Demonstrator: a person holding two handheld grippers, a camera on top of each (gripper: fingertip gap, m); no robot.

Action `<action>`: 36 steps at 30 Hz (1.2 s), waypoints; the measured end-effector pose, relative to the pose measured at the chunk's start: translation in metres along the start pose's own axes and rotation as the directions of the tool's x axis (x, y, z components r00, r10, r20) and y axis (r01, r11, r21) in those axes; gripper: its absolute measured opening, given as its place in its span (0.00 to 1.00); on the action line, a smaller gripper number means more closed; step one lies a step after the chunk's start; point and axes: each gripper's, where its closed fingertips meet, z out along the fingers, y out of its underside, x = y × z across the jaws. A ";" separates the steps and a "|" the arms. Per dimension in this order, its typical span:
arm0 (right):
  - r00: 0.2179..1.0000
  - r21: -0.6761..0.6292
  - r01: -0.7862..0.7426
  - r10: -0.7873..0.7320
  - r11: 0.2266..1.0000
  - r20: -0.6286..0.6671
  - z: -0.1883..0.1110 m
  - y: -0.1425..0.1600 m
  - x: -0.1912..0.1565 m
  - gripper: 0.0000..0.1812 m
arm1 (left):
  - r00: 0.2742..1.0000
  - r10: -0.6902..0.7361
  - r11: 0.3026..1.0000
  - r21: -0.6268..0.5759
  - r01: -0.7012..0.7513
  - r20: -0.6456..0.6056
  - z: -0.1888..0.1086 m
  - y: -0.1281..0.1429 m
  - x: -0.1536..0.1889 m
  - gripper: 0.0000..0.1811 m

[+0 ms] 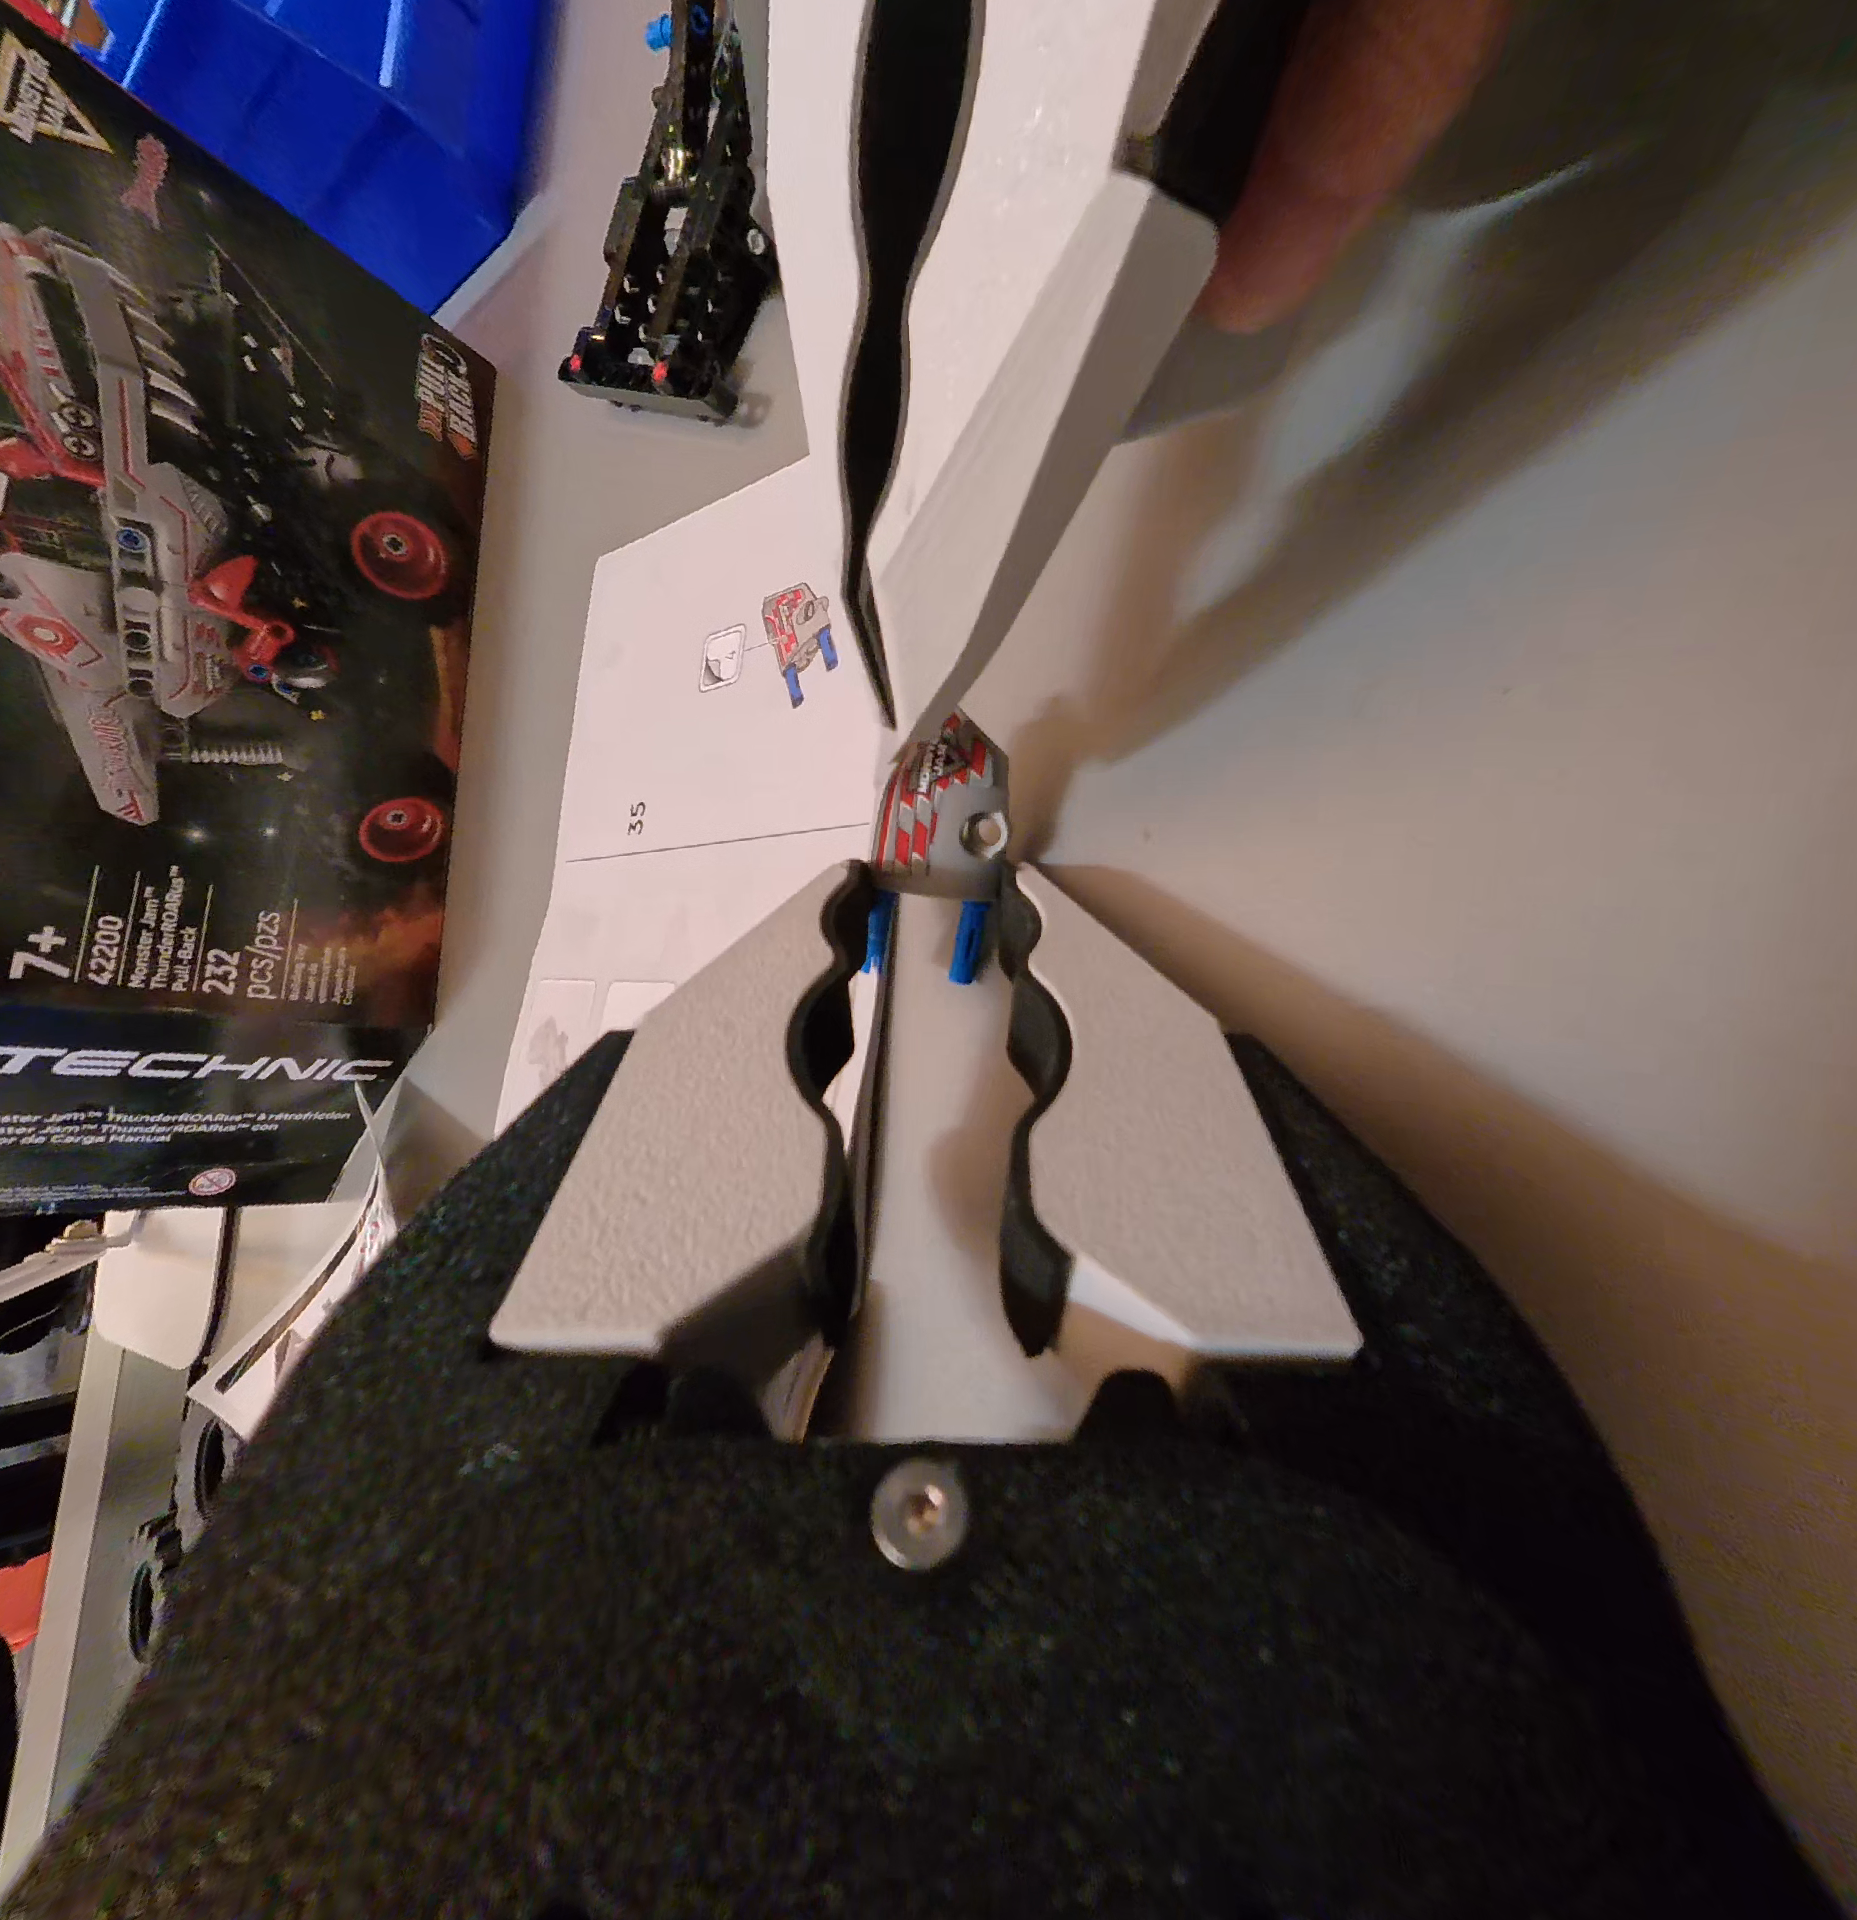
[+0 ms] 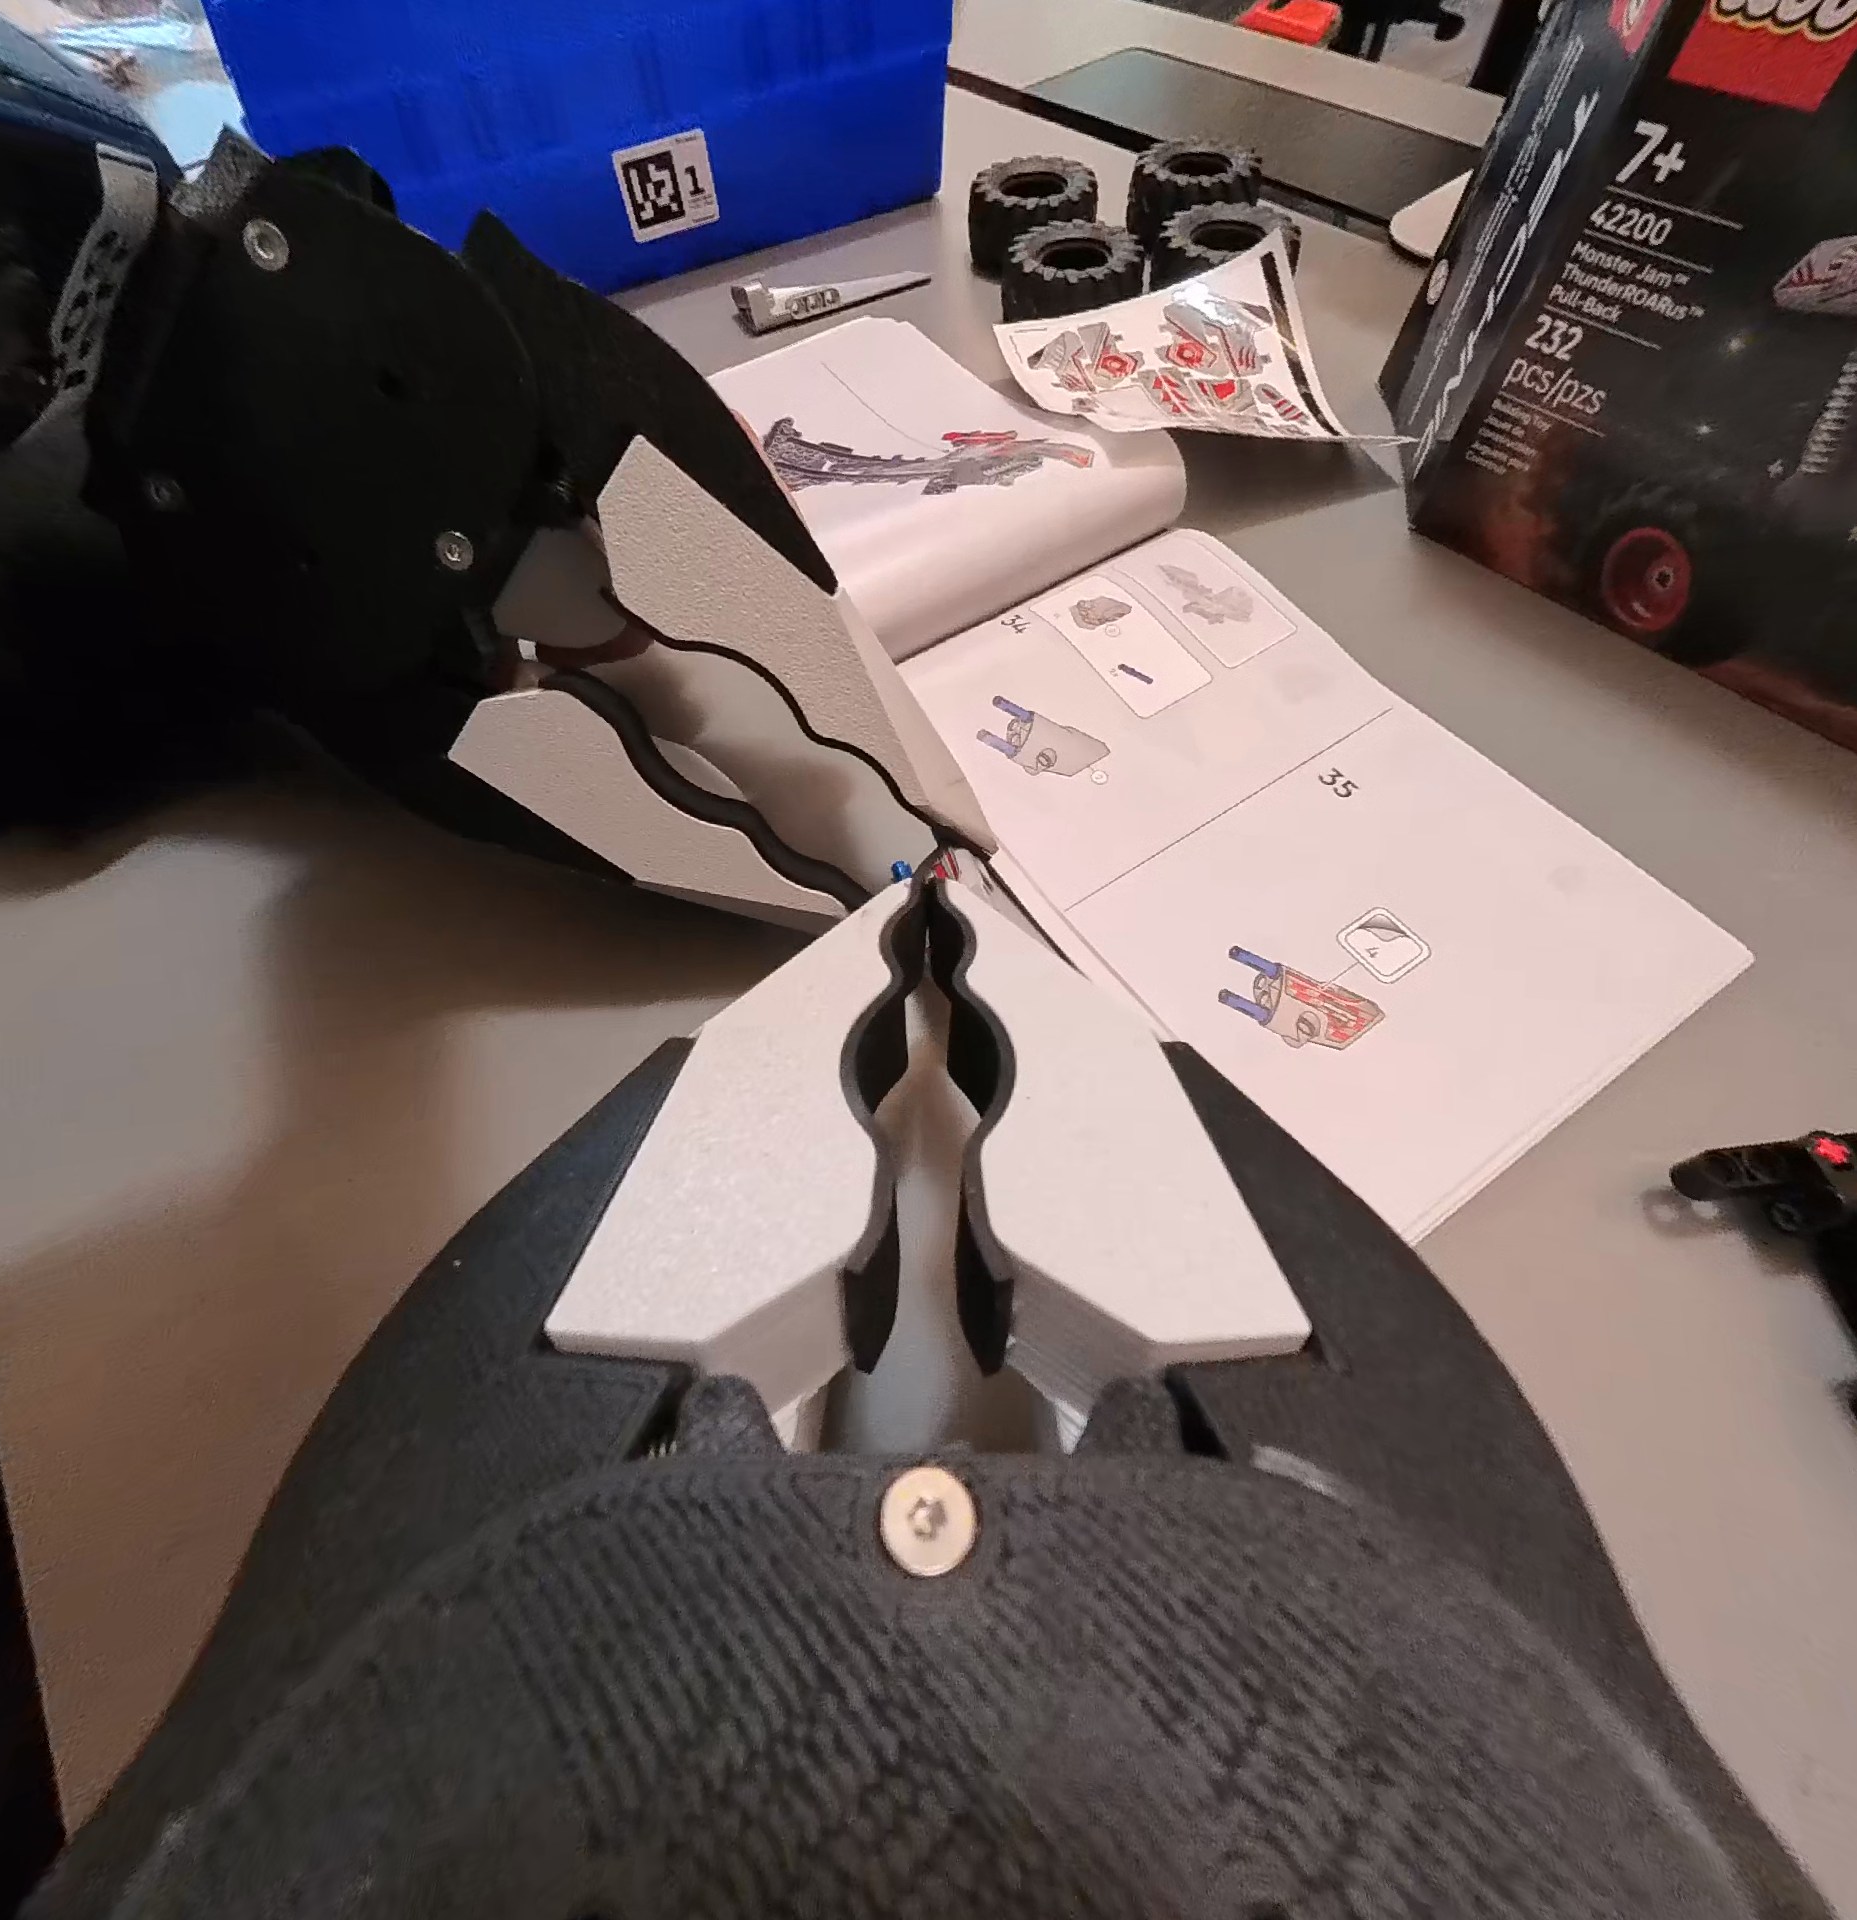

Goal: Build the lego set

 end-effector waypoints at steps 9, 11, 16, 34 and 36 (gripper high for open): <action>0.997 0.006 -0.067 0.067 0.998 0.035 -0.003 0.005 0.003 0.05 | 1.000 0.000 1.000 0.006 0.000 0.000 0.000 0.000 0.000 0.12; 0.998 0.006 -0.052 0.052 0.999 0.033 -0.003 0.005 0.003 0.09 | 1.000 0.000 1.000 0.007 0.000 -0.001 0.000 -0.001 0.000 0.12; 1.000 -0.013 0.000 0.000 1.000 -0.003 -0.002 0.006 0.007 0.08 | 1.000 -0.001 1.000 0.013 0.001 -0.006 0.000 -0.001 0.001 0.12; 0.996 -0.018 0.086 -0.086 0.996 -0.015 -0.004 0.007 0.000 0.00 | 1.000 -0.009 1.000 0.005 0.009 0.004 0.001 -0.001 0.000 0.12; 0.994 -0.023 0.108 -0.108 0.994 -0.026 -0.004 0.008 -0.001 0.00 | 1.000 -0.015 1.000 0.004 0.015 0.003 0.001 -0.001 0.000 0.12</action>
